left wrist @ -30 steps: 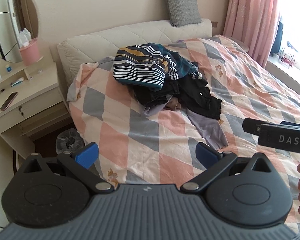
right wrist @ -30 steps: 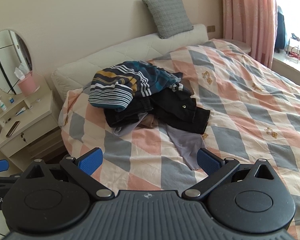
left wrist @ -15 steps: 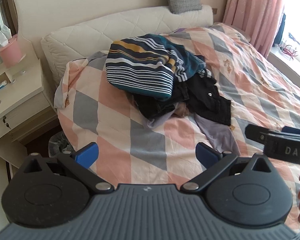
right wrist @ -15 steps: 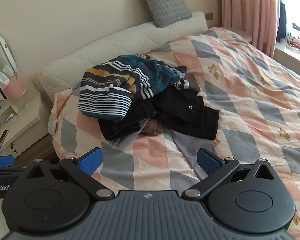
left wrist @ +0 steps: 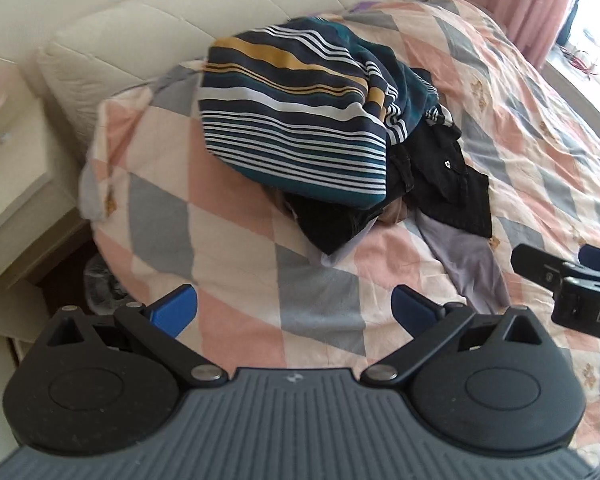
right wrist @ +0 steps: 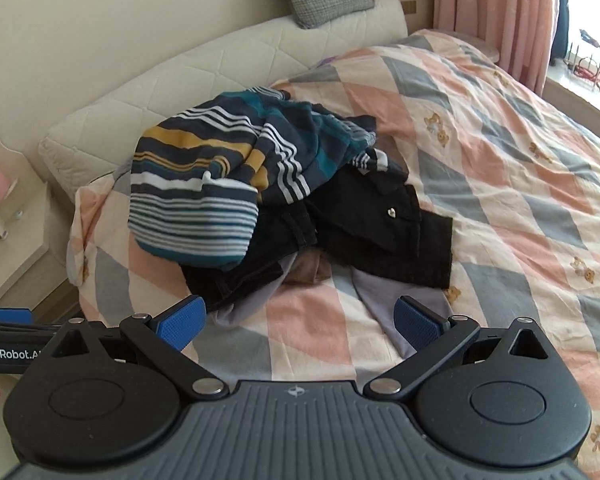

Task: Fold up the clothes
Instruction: 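Grasp the striped sweater with the right tool while the left tool grasps it too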

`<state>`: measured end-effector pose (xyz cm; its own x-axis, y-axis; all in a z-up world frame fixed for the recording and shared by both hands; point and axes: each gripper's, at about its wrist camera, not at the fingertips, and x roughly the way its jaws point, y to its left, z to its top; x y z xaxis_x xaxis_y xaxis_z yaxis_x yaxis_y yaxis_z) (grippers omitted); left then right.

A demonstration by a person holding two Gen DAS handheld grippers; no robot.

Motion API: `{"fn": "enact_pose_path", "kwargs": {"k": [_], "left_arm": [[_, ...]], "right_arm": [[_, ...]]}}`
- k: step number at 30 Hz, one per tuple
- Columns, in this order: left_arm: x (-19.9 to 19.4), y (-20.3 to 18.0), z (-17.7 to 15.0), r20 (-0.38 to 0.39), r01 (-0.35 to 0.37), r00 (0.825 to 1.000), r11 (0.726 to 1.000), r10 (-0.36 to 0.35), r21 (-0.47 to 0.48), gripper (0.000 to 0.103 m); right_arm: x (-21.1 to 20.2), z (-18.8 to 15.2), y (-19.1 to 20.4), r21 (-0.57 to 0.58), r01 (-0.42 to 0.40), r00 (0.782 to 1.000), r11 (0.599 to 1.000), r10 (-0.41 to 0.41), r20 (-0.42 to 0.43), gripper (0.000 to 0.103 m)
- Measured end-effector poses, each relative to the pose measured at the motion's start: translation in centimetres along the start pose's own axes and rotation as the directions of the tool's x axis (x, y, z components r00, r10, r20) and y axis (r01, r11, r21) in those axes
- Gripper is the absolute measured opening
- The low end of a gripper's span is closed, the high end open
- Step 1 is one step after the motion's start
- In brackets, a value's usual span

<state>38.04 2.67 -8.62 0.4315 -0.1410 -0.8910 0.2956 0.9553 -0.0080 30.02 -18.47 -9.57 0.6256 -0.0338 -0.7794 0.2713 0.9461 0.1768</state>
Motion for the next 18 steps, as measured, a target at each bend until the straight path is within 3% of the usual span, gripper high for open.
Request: {"fn": "enact_pose_path", "kwargs": {"k": [4,6,9,12,15,18], "left_arm": [[2.0,1.6,1.1,0.067,0.021,0.997,0.998,-0.025,0.051,0.102],[3.3,2.4,1.7,0.076,-0.004,0.997,0.998,-0.001,0.069,0.101],[5.5,4.1,2.9,0.041,0.002,0.999,0.998,-0.004,0.064,0.101],[7.4,6.5,4.4,0.007,0.098,0.995,0.995,-0.098,-0.014,0.099],[9.3,9.1,6.1,-0.026,0.199,0.979,0.973,-0.203,-0.112,0.095],[11.4,11.0,7.6,-0.04,0.246,0.965,0.949,-0.258,-0.199,0.094]], "right_arm": [[1.6,0.5,0.2,0.029,-0.01,0.998,1.0,0.008,0.067,0.103],[2.5,0.7,0.3,0.043,-0.017,0.995,0.999,0.012,0.096,0.103],[4.8,1.1,0.5,0.046,-0.038,0.998,0.998,0.035,0.058,0.103],[7.4,1.4,0.7,0.058,-0.057,0.998,0.997,0.058,-0.016,0.103],[9.5,2.1,0.6,0.118,-0.109,0.991,0.987,0.117,-0.062,0.102],[11.2,3.0,0.8,0.161,-0.145,0.985,0.976,0.158,-0.074,0.097]]}}
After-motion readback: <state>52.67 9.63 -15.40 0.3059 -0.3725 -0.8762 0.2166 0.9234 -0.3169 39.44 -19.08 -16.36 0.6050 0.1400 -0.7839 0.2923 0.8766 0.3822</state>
